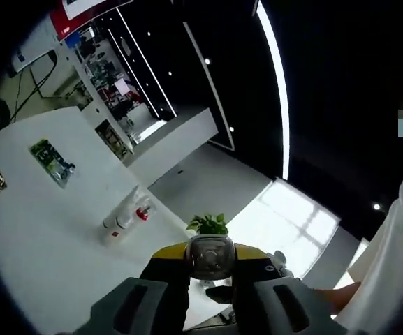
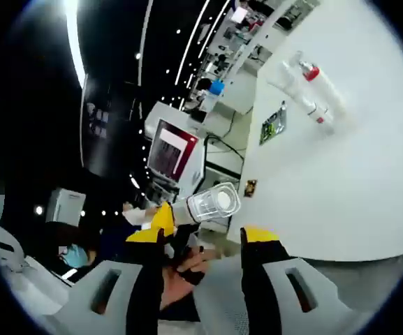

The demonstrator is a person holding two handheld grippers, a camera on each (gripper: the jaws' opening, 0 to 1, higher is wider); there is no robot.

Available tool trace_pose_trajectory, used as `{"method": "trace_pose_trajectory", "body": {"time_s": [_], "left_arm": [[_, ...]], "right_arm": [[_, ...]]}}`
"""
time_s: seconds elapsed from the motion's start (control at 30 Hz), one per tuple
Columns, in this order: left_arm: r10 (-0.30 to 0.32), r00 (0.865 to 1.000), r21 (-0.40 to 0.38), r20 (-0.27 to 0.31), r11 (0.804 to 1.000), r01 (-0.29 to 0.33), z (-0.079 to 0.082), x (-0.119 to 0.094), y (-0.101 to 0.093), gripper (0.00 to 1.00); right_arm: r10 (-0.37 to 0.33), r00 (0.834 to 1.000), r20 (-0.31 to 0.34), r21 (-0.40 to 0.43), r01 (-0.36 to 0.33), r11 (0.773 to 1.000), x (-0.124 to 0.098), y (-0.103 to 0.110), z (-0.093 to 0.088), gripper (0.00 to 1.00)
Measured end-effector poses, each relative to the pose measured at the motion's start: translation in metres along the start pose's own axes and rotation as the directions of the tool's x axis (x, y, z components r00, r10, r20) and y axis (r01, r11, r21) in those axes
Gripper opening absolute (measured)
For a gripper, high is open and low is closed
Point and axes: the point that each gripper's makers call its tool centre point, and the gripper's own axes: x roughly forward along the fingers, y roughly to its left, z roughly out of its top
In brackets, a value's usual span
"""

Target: Arrange the skincare products in the storage area until every visible bottle or jar stands upright without overlapping.

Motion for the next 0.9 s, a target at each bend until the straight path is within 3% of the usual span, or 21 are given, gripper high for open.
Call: {"method": "trace_pose_trajectory", "body": {"time_s": [0.07, 0.2, 0.33, 0.4, 0.5, 0.57, 0.6, 0.7, 0.77, 0.87, 0.9], "left_arm": [[-0.026, 0.999, 0.055, -0.032, 0.998, 0.028, -0.006, 0.001, -0.007, 0.22], [-0.017, 0.993, 0.187, -0.120, 0.982, 0.039, -0.026, 0.007, -0.013, 0.22], [0.006, 0.981, 0.324, -0.196, 0.944, 0.059, -0.041, 0.009, -0.011, 0.22], [0.012, 0.973, 0.390, -0.228, 0.917, 0.080, -0.049, 0.009, -0.011, 0.22], [0.031, 0.965, 0.397, -0.259, 0.915, 0.077, -0.056, 0.010, -0.010, 0.22], [0.056, 0.949, 0.368, -0.309, 0.928, 0.065, -0.065, 0.008, -0.006, 0.23], [0.062, 0.935, 0.344, -0.349, 0.937, 0.067, -0.073, 0.008, -0.005, 0.23], [0.034, 0.918, 0.319, -0.394, 0.942, 0.102, -0.083, 0.010, -0.009, 0.24], [0.016, 0.910, 0.264, -0.413, 0.959, 0.103, -0.085, 0.009, -0.010, 0.27], [-0.033, 0.925, 0.187, -0.378, 0.976, 0.111, -0.076, 0.010, -0.016, 0.31], [-0.047, 0.927, 0.172, -0.372, 0.978, 0.118, -0.075, 0.010, -0.018, 0.31]], "right_arm": [[0.014, 0.999, 0.048, 0.046, -0.016, 0.999, 0.005, 0.000, 0.004, 0.44], [0.023, 0.990, 0.138, 0.179, -0.048, 0.983, 0.008, -0.003, 0.014, 0.43], [-0.063, 0.977, 0.202, 0.275, 0.005, 0.961, 0.005, -0.024, 0.017, 0.32], [-0.062, 0.972, 0.228, 0.337, -0.019, 0.941, 0.002, -0.028, 0.021, 0.28], [-0.031, 0.971, 0.238, 0.271, -0.035, 0.962, -0.003, -0.023, 0.023, 0.25], [-0.040, 0.970, 0.239, 0.196, -0.008, 0.981, -0.007, -0.021, 0.028, 0.23], [-0.038, 0.972, 0.232, 0.158, 0.001, 0.987, -0.008, -0.020, 0.030, 0.23], [-0.030, 0.986, 0.163, -0.020, 0.034, 0.999, -0.009, -0.008, 0.035, 0.22], [-0.063, 0.994, 0.095, -0.167, 0.078, 0.983, -0.010, -0.003, 0.032, 0.21], [-0.074, 0.997, 0.035, -0.289, 0.081, 0.954, -0.010, 0.006, 0.028, 0.20], [-0.089, 0.996, 0.021, -0.355, 0.091, 0.930, -0.010, 0.009, 0.029, 0.20]]}}
